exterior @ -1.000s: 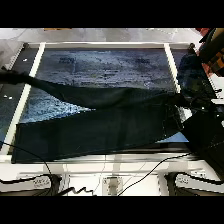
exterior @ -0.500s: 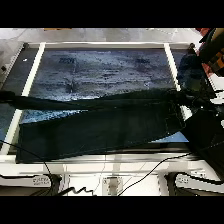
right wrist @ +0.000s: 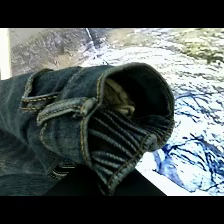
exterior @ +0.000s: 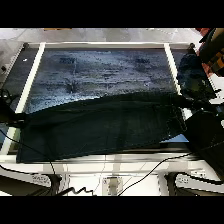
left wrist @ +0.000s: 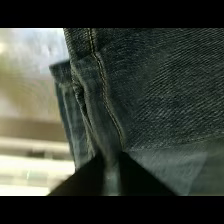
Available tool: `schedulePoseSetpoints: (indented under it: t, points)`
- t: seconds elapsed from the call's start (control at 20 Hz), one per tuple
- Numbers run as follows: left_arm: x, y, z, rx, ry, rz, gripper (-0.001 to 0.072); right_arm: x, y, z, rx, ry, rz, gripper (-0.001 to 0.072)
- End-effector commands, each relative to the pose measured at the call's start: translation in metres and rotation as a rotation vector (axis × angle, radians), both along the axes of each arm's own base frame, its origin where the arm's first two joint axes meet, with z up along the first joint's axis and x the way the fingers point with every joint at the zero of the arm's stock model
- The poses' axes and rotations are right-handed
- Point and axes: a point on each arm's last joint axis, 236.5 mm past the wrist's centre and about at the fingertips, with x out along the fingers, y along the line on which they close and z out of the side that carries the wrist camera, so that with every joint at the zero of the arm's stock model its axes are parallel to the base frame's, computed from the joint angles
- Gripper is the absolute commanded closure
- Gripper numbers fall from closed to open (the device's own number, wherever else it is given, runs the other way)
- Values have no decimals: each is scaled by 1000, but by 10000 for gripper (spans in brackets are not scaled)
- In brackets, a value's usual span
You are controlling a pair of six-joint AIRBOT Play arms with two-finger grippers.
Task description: Fold the clothes and pants, and hang the long-sleeved shirts on hangers.
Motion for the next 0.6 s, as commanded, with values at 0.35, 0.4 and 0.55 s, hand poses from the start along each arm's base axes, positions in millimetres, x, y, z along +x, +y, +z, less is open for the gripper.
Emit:
schedulePoseSetpoints:
  t: [0.35, 0.4, 0.55]
  points:
    - [72, 19, 19, 63, -283, 41, 176, -3, 0, -3, -14, 12, 13, 662]
    - [85, 13, 17, 23, -340, 41, 177, -3, 0, -3, -12, 13, 15, 662]
    - [112, 4, 4, -87, -456, 84, 177, -4, 1, -3, -9, 15, 17, 662]
